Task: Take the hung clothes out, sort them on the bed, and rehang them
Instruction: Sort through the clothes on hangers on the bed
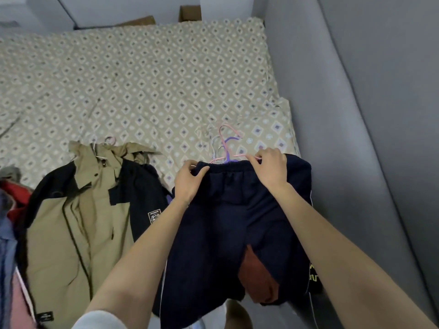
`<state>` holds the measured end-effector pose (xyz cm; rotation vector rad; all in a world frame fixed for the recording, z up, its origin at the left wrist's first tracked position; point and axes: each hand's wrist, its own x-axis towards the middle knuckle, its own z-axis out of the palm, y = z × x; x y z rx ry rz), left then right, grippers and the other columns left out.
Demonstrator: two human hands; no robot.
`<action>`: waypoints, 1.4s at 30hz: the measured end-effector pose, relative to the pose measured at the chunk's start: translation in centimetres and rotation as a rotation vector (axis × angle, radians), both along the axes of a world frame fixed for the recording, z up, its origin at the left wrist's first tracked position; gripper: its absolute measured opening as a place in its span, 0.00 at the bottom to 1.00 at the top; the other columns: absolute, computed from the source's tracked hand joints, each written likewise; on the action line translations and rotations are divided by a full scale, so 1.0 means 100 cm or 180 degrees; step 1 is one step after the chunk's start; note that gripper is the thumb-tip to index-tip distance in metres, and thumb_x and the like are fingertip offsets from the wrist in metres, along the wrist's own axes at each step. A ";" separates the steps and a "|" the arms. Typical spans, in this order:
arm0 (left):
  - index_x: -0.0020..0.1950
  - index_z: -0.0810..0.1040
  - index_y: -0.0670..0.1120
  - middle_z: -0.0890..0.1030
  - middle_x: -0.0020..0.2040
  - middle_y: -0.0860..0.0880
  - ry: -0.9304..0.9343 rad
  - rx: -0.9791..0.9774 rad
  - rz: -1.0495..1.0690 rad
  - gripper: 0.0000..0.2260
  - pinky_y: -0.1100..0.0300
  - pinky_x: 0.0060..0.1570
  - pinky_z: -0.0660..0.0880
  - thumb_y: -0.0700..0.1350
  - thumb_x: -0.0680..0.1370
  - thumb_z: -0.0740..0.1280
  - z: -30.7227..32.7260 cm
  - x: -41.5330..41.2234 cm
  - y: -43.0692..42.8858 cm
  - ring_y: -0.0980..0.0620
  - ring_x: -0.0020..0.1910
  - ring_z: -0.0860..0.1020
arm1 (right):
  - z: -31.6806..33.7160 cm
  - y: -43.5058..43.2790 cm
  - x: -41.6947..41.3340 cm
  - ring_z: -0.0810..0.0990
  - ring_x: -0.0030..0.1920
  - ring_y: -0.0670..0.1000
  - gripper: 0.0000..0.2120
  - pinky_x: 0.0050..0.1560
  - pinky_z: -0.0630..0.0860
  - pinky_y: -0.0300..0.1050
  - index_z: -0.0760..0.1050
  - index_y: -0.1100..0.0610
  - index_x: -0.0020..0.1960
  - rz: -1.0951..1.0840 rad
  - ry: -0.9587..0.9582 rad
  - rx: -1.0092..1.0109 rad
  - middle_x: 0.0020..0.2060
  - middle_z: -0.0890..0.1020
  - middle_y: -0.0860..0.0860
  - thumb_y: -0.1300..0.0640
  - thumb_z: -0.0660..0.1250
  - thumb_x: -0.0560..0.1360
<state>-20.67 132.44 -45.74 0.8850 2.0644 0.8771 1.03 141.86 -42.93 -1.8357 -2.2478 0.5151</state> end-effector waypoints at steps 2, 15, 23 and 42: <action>0.54 0.77 0.45 0.79 0.50 0.52 0.0049 -0.0090 -0.0013 0.13 0.57 0.53 0.73 0.53 0.76 0.72 -0.012 -0.001 0.001 0.52 0.51 0.77 | -0.013 0.005 -0.001 0.74 0.47 0.54 0.22 0.53 0.66 0.49 0.79 0.58 0.42 0.0098 -0.0151 -0.0017 0.40 0.79 0.52 0.41 0.60 0.80; 0.66 0.77 0.49 0.79 0.64 0.51 0.1270 0.0224 -0.0819 0.14 0.44 0.75 0.52 0.49 0.81 0.65 0.011 -0.059 -0.039 0.49 0.68 0.73 | 0.014 -0.038 -0.061 0.63 0.72 0.56 0.26 0.76 0.50 0.58 0.64 0.54 0.75 0.0887 -0.0745 -0.0339 0.70 0.69 0.55 0.42 0.57 0.81; 0.70 0.75 0.50 0.73 0.72 0.48 0.2133 0.0401 -0.1046 0.19 0.41 0.74 0.52 0.50 0.79 0.67 0.042 -0.162 -0.112 0.46 0.74 0.66 | 0.054 -0.119 -0.172 0.57 0.76 0.58 0.29 0.75 0.50 0.56 0.57 0.52 0.78 0.0969 -0.0796 -0.0173 0.76 0.62 0.56 0.42 0.56 0.81; 0.76 0.67 0.51 0.66 0.77 0.45 0.2286 -0.0151 -0.0955 0.27 0.40 0.74 0.51 0.59 0.80 0.61 0.037 -0.462 -0.282 0.44 0.77 0.60 | 0.044 -0.273 -0.442 0.54 0.77 0.59 0.33 0.75 0.51 0.59 0.49 0.50 0.80 0.0729 -0.0489 -0.0388 0.78 0.56 0.57 0.40 0.55 0.81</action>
